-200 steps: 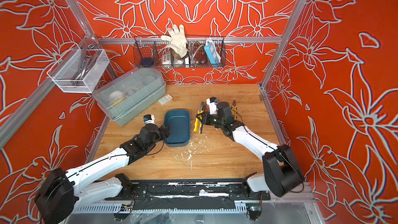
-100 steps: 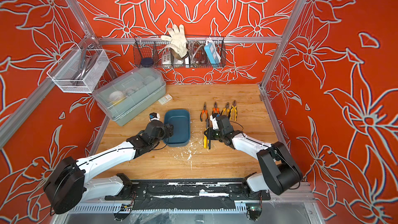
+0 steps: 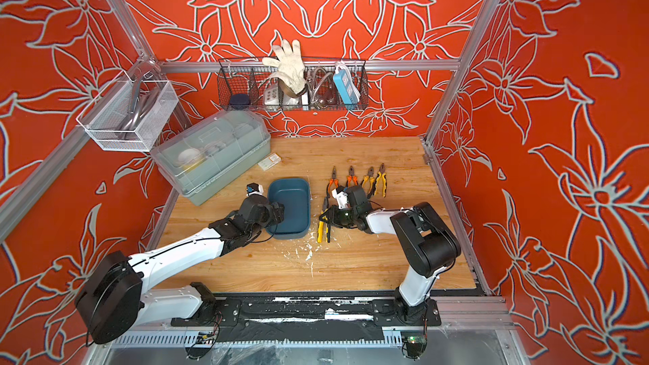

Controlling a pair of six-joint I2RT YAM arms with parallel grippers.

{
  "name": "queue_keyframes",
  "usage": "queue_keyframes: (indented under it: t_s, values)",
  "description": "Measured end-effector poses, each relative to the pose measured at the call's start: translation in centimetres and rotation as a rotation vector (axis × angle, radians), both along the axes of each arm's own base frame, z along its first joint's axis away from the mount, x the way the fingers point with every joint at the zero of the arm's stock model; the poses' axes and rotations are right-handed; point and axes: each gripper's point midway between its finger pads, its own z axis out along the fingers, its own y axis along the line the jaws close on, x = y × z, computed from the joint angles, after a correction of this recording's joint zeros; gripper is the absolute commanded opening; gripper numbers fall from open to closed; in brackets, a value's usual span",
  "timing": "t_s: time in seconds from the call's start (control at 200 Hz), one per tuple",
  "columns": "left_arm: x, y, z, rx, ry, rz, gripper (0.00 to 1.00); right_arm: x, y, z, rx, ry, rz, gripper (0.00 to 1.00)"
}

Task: Take the pliers out of the storage box
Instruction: Place the pliers at the center of the board.

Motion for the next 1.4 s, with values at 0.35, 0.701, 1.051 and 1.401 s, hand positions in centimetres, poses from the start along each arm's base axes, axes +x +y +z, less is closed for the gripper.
queue_keyframes:
  t_s: [0.35, 0.701, 1.051, 1.401]
  values:
    - [0.0, 0.0, 0.0, 0.004, 0.001, -0.002, 0.72, 0.8, -0.6, -1.7, 0.028, 0.159, -0.035, 0.0]
    - [0.0, 0.1, 0.0, 0.009, 0.0, -0.004, 0.72, 1.2, -1.1, -1.0, 0.005, 0.119, -0.046, 0.43]
    - [0.0, 0.1, 0.0, 0.012, -0.001, -0.005, 0.72, 1.8, -3.5, -1.0, -0.147, 0.052, -0.118, 0.43]
    - [0.0, 0.1, 0.1, 0.011, -0.003, -0.005, 0.72, 2.1, -5.6, -0.8, -0.297, -0.022, -0.171, 0.46]
